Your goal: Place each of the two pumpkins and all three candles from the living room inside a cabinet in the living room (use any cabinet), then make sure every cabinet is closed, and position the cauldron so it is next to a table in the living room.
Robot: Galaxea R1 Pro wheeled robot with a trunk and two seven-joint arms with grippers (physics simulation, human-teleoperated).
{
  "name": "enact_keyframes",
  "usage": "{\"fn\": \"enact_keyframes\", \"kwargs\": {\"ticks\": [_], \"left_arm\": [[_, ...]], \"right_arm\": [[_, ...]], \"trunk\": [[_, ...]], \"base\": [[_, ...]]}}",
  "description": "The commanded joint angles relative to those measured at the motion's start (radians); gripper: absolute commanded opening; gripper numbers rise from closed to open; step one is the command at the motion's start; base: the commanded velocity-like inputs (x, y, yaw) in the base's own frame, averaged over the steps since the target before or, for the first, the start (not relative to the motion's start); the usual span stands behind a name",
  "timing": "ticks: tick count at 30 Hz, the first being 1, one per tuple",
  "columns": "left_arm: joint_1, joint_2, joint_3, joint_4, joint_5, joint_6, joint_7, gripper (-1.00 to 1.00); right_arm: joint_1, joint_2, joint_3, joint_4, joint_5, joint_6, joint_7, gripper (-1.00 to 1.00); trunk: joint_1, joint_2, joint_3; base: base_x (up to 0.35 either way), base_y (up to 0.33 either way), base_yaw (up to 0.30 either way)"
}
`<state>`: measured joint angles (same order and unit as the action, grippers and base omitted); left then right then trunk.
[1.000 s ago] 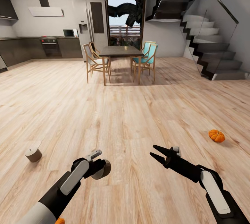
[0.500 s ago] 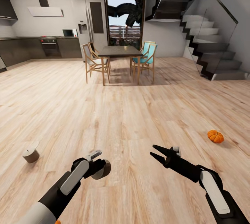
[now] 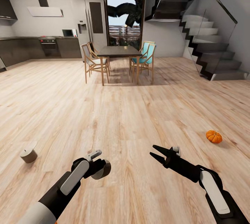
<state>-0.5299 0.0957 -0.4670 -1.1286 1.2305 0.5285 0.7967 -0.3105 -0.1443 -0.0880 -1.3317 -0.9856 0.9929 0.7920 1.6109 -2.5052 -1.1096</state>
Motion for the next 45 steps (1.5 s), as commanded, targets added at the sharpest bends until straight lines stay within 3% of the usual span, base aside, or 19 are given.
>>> {"fn": "enact_keyframes", "kwargs": {"ticks": [1,24,45], "left_arm": [[-0.001,0.001,-0.002,-0.001,0.004,0.002,0.006,-1.0],[-0.001,0.001,-0.002,-0.001,0.003,0.001,0.006,-1.0],[-0.001,0.001,-0.002,0.0,0.001,0.001,0.006,-1.0]], "right_arm": [[-0.001,0.0,-0.001,0.0,0.002,0.004,0.004,1.0],[0.0,0.0,-0.001,0.0,0.004,0.004,0.003,1.0],[-0.001,0.0,-0.001,0.0,0.003,0.004,0.004,1.0]], "trunk": [[0.0,0.0,-0.001],[0.0,0.0,-0.001],[0.0,0.0,-0.001]], "base": [[0.039,-0.056,0.0],[0.047,-0.005,0.0],[0.176,-0.05,0.0]]}}
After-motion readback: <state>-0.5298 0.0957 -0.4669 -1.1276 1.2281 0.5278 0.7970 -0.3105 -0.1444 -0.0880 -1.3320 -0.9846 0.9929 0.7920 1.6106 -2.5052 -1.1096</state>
